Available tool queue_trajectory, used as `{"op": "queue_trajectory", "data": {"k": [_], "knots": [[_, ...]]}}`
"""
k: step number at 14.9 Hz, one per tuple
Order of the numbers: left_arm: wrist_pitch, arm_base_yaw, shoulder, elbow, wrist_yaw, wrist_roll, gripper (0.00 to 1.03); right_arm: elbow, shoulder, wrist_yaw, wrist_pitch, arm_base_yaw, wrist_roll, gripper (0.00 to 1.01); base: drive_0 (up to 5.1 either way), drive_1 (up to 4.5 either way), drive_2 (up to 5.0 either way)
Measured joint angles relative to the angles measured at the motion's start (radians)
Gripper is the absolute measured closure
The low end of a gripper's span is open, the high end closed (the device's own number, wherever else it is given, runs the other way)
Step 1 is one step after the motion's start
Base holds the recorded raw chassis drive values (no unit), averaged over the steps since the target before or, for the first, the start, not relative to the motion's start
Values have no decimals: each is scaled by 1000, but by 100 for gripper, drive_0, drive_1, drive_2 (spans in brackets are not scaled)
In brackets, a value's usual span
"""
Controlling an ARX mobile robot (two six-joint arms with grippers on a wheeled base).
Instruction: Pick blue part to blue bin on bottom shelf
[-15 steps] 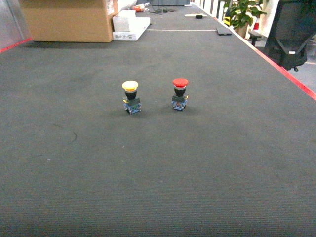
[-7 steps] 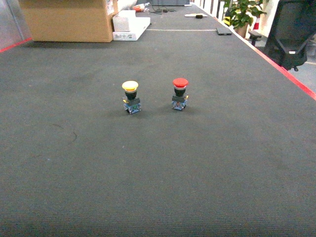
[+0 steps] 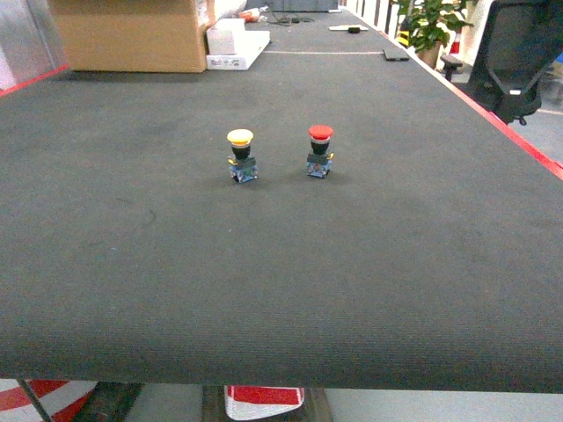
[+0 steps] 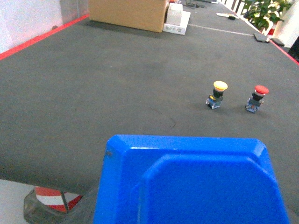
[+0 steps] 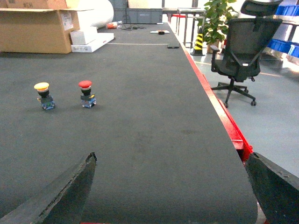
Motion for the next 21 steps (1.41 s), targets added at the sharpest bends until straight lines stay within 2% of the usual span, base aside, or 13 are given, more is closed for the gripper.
{"op": "queue_trajectory", "data": {"k": [7,21], "knots": [[-1,1,3,-1,-4,0,59,0,0,0,4,0,0,3,0,0,0],[-2,1,3,-1,-4,-1,59,0,0,0,3,0,0,3,-154,-154,-154]]}}
